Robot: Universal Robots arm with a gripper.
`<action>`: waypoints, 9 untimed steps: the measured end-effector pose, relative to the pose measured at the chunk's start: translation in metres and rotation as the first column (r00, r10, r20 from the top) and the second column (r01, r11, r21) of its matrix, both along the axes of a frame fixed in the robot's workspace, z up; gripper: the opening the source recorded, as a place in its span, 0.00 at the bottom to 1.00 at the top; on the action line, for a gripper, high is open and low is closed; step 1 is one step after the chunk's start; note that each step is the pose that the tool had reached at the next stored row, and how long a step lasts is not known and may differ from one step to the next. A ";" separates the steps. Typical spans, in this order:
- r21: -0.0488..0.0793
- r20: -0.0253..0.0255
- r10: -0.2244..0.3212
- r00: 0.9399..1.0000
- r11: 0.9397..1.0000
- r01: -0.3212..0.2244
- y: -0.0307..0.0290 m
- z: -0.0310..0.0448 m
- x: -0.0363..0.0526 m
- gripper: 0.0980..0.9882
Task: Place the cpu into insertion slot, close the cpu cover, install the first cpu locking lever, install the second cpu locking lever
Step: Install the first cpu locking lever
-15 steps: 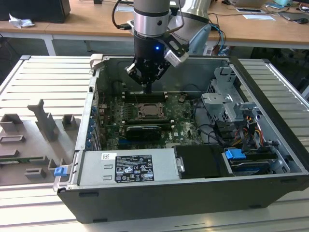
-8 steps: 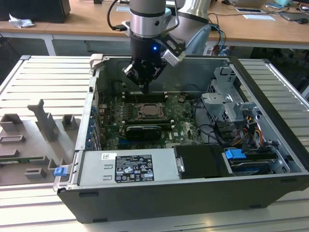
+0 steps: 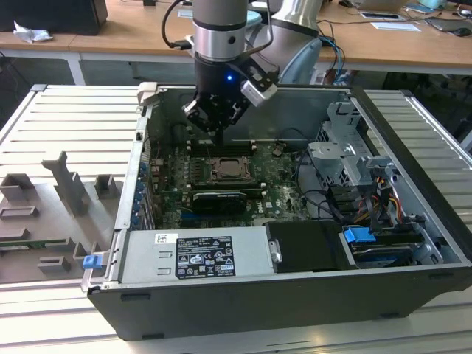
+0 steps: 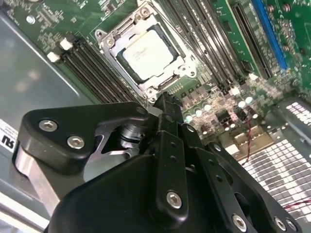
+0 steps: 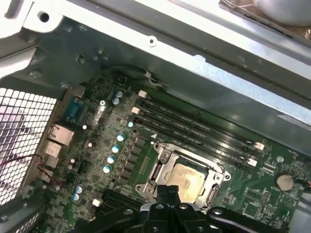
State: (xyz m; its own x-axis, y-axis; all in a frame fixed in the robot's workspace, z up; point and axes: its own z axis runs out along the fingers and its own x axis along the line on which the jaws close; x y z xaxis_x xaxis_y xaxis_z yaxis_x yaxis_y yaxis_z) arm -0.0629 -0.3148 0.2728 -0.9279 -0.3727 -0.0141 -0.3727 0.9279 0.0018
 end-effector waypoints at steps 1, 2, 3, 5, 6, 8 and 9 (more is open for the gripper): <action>0.000 0.000 -0.019 1.000 1.000 0.019 0.0000 -0.0006 0.0000 0.01; 0.000 0.000 -0.042 0.999 0.999 0.042 0.0000 -0.0013 0.0000 0.01; 0.000 0.000 -0.073 0.997 0.997 0.073 0.0000 -0.0019 0.0000 0.01; 0.000 0.000 -0.118 0.993 0.993 0.118 0.0000 -0.0027 0.0000 0.01; 0.000 0.000 -0.136 0.991 0.991 0.136 0.0000 -0.0030 0.0000 0.01; 0.000 0.000 -0.177 0.984 0.984 0.177 0.0000 -0.0036 0.0000 0.01; 0.000 0.000 -0.190 0.982 0.982 0.190 0.0000 -0.0038 0.0000 0.01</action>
State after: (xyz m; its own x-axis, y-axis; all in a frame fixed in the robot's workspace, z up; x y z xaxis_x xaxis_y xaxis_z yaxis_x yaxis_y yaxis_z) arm -0.0629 -0.3148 0.2690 -0.9817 -0.1900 -0.0140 -0.1900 0.9818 0.0017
